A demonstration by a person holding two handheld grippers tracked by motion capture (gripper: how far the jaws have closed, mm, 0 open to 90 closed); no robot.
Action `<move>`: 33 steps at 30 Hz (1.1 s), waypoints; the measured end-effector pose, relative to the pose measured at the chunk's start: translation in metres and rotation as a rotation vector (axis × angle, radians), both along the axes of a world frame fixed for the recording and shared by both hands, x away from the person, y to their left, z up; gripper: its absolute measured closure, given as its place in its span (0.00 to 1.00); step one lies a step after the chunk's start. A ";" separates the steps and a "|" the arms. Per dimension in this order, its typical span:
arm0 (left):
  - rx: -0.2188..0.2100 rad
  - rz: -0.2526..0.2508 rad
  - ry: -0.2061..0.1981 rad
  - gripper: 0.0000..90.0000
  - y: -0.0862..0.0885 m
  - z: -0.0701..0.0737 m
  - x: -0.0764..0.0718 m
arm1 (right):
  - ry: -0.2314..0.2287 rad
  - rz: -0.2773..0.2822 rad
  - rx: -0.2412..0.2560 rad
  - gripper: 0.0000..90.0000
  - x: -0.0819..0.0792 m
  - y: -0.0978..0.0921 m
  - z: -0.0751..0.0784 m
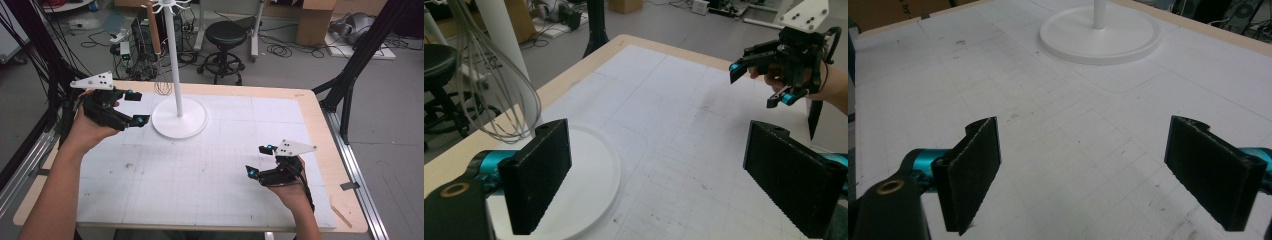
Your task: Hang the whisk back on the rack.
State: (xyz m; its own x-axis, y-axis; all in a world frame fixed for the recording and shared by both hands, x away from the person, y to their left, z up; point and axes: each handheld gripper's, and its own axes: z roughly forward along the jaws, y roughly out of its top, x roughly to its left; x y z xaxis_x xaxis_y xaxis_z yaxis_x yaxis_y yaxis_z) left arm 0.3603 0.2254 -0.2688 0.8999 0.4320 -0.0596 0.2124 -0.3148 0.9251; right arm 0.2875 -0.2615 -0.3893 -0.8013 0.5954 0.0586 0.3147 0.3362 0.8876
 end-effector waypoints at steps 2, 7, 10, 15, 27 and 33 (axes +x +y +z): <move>-0.003 -0.009 0.002 0.14 0.000 -0.004 -0.002 | 0.006 0.000 0.000 0.15 0.000 0.000 -0.001; -0.004 -0.024 0.015 0.14 0.001 -0.014 -0.006 | 0.008 -0.002 0.001 0.15 0.000 0.001 -0.001; -0.020 -0.022 0.021 0.13 0.003 -0.021 -0.008 | 0.009 -0.002 0.001 0.15 0.000 0.000 -0.001; -0.024 -0.017 0.033 0.13 0.006 -0.038 -0.013 | 0.010 0.001 -0.003 0.15 0.001 0.001 -0.002; -0.042 0.002 0.048 0.08 0.010 -0.077 -0.030 | 0.011 0.002 -0.006 0.15 0.001 0.002 -0.002; -0.013 0.014 0.072 0.08 0.010 -0.097 -0.036 | 0.006 0.003 -0.009 0.15 0.001 0.002 -0.003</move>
State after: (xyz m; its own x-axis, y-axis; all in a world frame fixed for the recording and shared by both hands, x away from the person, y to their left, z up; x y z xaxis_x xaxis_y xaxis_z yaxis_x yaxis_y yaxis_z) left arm 0.3243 0.2354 -0.3661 0.8869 0.4435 -0.1296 0.2829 -0.2993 0.9113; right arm 0.2889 -0.2597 -0.3921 -0.8026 0.5937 0.0577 0.3188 0.3452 0.8827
